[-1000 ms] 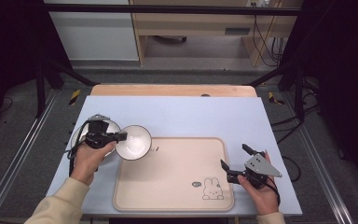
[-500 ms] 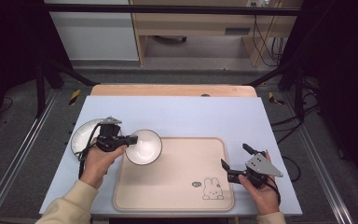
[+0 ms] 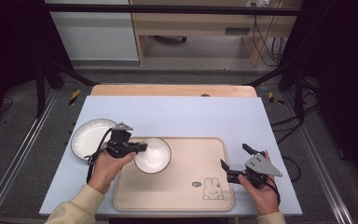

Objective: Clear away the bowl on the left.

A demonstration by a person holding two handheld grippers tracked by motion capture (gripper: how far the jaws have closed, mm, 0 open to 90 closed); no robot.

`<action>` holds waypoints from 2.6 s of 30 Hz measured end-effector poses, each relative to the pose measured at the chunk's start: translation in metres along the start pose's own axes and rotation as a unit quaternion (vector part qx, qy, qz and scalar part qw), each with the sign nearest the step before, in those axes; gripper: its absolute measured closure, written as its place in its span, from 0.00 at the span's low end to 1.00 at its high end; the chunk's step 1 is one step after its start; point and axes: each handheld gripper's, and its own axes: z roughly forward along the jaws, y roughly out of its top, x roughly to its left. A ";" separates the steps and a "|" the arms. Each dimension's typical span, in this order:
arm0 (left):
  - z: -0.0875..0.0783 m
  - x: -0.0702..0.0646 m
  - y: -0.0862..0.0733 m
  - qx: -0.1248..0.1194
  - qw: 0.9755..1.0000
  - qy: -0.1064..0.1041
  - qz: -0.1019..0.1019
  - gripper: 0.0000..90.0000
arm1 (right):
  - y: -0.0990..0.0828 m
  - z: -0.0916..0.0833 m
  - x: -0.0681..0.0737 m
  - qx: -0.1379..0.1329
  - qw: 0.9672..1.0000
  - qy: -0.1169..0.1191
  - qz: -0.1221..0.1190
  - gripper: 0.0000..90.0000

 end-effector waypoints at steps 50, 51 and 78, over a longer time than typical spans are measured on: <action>0.033 -0.030 -0.012 0.043 0.998 -0.044 0.016 0.91 | 0.000 -0.001 0.000 -0.001 1.000 0.002 -0.001 0.04; 0.034 -0.030 -0.013 0.043 0.998 -0.044 0.014 0.91 | 0.000 -0.001 0.000 -0.001 1.000 0.002 0.000 0.04; 0.053 -0.026 -0.011 0.053 0.997 -0.047 -0.010 0.91 | 0.001 -0.003 -0.002 -0.004 1.000 0.000 0.003 0.04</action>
